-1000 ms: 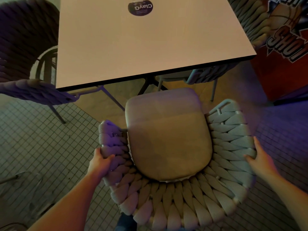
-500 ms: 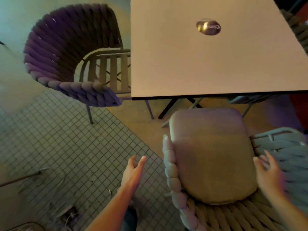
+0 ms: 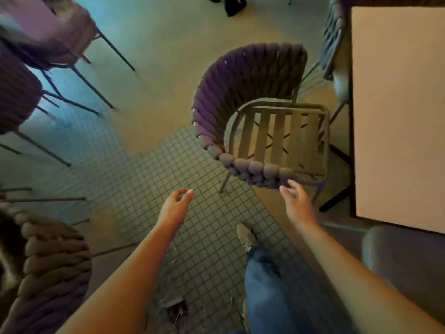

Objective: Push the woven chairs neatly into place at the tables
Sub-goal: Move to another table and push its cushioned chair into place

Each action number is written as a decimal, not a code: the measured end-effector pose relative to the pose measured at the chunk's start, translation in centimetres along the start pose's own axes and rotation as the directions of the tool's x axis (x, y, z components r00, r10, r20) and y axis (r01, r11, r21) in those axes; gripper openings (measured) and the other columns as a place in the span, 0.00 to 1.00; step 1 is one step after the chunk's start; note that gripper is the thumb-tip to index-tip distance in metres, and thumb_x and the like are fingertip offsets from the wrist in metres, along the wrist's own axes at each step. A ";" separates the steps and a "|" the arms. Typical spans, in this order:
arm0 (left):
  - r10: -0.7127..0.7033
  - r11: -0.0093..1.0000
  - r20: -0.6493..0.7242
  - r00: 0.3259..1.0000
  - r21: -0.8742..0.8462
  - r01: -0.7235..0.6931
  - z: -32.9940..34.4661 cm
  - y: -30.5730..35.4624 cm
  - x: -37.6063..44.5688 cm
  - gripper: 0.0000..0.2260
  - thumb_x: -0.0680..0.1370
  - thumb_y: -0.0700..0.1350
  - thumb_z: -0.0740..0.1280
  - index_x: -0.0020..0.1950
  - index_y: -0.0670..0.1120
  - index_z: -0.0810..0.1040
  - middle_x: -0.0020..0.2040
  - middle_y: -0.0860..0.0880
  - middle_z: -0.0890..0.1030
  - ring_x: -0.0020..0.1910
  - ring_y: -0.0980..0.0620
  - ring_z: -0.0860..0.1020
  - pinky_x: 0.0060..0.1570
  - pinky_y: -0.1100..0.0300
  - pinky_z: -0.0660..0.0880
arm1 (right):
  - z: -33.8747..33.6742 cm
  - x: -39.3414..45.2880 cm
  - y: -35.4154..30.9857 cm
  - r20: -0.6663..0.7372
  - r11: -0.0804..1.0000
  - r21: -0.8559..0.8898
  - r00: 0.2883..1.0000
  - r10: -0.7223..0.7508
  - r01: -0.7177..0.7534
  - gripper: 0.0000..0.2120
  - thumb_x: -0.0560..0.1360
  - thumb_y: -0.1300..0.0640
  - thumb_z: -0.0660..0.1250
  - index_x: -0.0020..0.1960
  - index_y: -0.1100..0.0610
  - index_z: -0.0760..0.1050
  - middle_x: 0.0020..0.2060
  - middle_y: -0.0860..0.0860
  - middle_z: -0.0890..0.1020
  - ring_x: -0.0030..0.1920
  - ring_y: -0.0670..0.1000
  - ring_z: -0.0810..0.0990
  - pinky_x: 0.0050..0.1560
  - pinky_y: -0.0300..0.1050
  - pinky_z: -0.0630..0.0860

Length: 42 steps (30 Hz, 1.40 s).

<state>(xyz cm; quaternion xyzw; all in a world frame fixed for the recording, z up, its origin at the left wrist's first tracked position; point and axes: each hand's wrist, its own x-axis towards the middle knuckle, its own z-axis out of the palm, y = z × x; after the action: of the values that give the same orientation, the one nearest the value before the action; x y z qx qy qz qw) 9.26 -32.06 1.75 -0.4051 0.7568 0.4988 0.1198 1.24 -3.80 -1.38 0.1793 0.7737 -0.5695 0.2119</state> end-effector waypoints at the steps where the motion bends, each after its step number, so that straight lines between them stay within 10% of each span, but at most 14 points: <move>1: -0.009 1.000 -0.015 1.000 -0.022 0.008 -1.6 1.1 1.8 0.22 0.76 0.59 0.63 0.65 0.49 0.75 0.62 0.49 0.79 0.60 0.50 0.77 0.58 0.50 0.73 | 1.4 1.9 -1.2 0.012 1.000 0.022 1.000 0.009 -0.009 0.24 0.79 0.50 0.61 0.73 0.56 0.64 0.64 0.55 0.76 0.61 0.53 0.75 0.58 0.49 0.71; 7: -0.036 0.995 -0.109 0.993 -0.097 0.025 -9.8 8.0 11.7 0.21 0.76 0.61 0.62 0.64 0.52 0.74 0.64 0.49 0.77 0.62 0.50 0.75 0.63 0.45 0.72 | 7.7 11.0 -9.7 0.032 0.998 -0.010 0.998 0.062 -0.062 0.26 0.78 0.46 0.62 0.73 0.53 0.64 0.67 0.56 0.74 0.63 0.57 0.75 0.65 0.60 0.70; 13: 0.125 0.991 -0.136 0.983 0.059 -0.118 -15.4 13.6 21.5 0.24 0.75 0.61 0.63 0.69 0.57 0.69 0.61 0.54 0.77 0.50 0.64 0.76 0.44 0.65 0.73 | 17.3 18.8 -20.5 0.159 0.954 -0.231 0.975 -0.157 0.192 0.22 0.76 0.48 0.64 0.69 0.51 0.70 0.63 0.52 0.77 0.58 0.47 0.76 0.57 0.43 0.69; 18: 0.278 0.893 -0.073 0.958 0.388 -0.230 -20.6 19.3 34.0 0.26 0.75 0.63 0.62 0.71 0.56 0.67 0.70 0.49 0.73 0.69 0.49 0.71 0.65 0.46 0.71 | 26.6 28.3 -29.2 0.170 0.870 -0.313 0.924 -0.343 0.380 0.23 0.76 0.48 0.63 0.69 0.52 0.69 0.67 0.51 0.75 0.67 0.50 0.73 0.68 0.51 0.69; 25: 0.379 0.708 0.155 0.912 0.587 -0.393 -25.1 31.9 49.0 0.25 0.76 0.60 0.63 0.71 0.54 0.69 0.69 0.47 0.73 0.68 0.45 0.72 0.63 0.45 0.72 | 32.3 37.9 -39.3 0.032 0.886 -0.347 0.948 -0.318 0.309 0.26 0.77 0.46 0.62 0.72 0.53 0.65 0.70 0.52 0.72 0.70 0.50 0.69 0.69 0.48 0.67; 42: 0.451 0.251 0.711 0.540 0.480 -0.841 -4.9 73.4 79.8 0.25 0.76 0.59 0.63 0.71 0.51 0.69 0.69 0.50 0.72 0.67 0.46 0.71 0.62 0.47 0.72 | 23.6 69.9 -56.3 -0.408 0.982 -0.161 0.913 0.029 -0.103 0.28 0.78 0.45 0.61 0.75 0.50 0.59 0.74 0.49 0.65 0.73 0.49 0.64 0.70 0.48 0.64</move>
<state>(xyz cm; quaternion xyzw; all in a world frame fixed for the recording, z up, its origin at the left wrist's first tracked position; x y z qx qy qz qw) -94.74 -62.83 5.62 0.1776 0.9398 0.1862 0.2247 -84.17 -39.99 0.55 0.2992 0.8423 -0.4408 0.0824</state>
